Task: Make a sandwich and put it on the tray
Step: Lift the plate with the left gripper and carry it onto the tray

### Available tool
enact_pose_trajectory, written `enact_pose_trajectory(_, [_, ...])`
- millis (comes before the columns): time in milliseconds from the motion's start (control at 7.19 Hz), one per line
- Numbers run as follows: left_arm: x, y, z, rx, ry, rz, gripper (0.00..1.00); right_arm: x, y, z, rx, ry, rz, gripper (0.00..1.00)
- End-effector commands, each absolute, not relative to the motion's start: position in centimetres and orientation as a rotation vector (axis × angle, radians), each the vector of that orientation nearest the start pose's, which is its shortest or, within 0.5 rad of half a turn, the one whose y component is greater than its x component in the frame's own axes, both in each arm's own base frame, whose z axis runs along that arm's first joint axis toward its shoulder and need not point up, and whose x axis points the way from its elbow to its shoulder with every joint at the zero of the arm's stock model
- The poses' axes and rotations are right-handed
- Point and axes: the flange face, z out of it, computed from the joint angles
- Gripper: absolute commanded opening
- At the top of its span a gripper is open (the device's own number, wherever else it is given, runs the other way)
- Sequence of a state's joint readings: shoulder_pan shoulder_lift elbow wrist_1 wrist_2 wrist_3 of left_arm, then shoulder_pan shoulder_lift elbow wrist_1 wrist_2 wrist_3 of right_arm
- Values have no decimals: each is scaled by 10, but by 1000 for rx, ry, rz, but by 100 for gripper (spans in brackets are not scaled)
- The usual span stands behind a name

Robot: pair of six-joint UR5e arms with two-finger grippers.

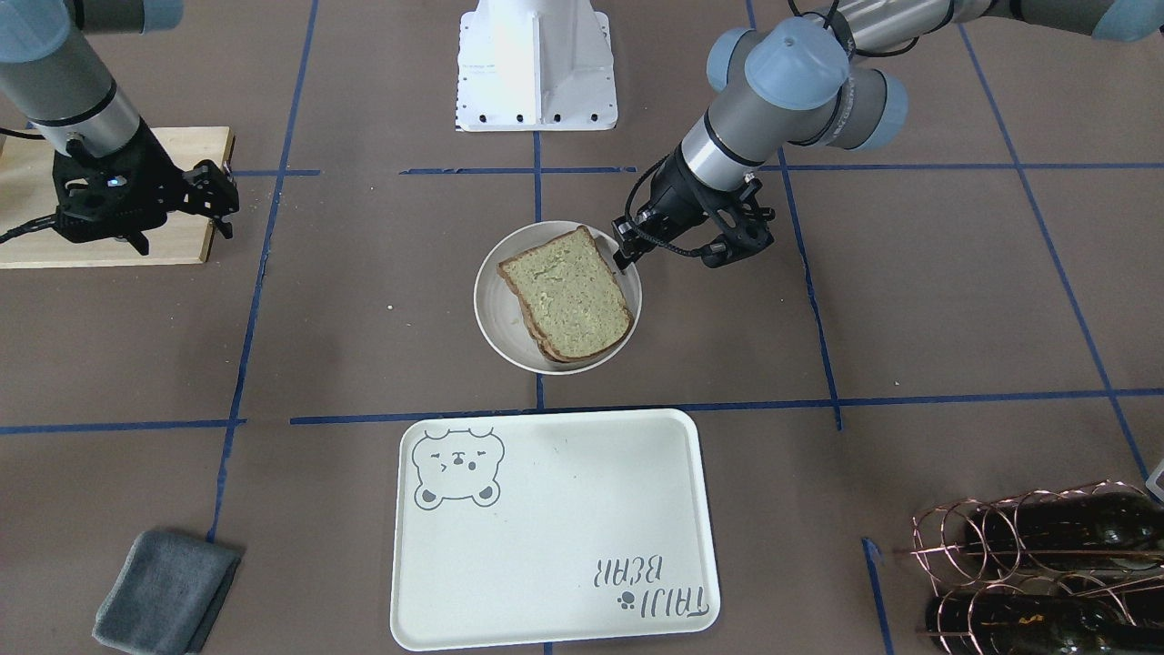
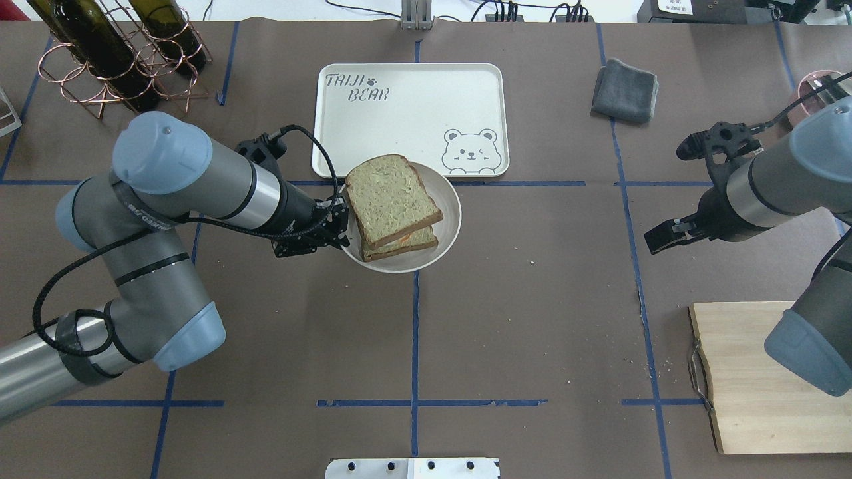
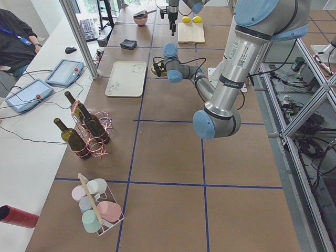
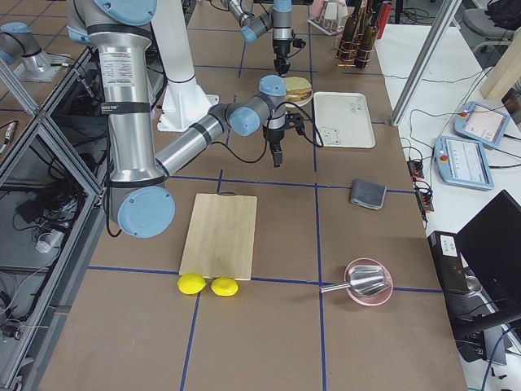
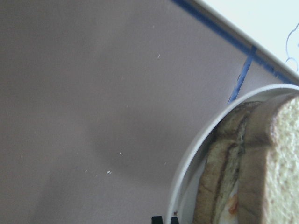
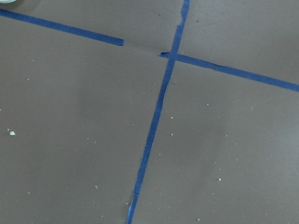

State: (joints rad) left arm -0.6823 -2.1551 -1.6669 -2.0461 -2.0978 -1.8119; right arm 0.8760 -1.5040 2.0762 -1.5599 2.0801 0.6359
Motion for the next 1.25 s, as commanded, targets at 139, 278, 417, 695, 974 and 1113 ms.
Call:
enact_pose_trajectory(139, [478, -565, 198, -240, 1159, -677, 0, -211, -447, 413, 149, -725, -186, 100])
enact_pose_trajectory(278, [497, -583, 204, -273, 1152, -741, 0, -195, -452, 420, 161, -722, -212, 100])
enact_pose_trajectory(417, [510, -601, 213, -245, 1173, -812, 0, -176, -457, 430, 136, -753, -204, 100])
enact_pose_trajectory(695, [532, -625, 226, -217, 1150, -850, 0, -161, -459, 440, 136, -752, -210, 100])
enact_pose_trajectory(974, [559, -636, 242, -201, 1145, -888, 0, -160, -459, 439, 138, -753, -209, 100])
enact_pose_trajectory(1113, [570, -630, 247, -202, 1138, -897, 0, -161, -459, 440, 136, -752, -210, 100])
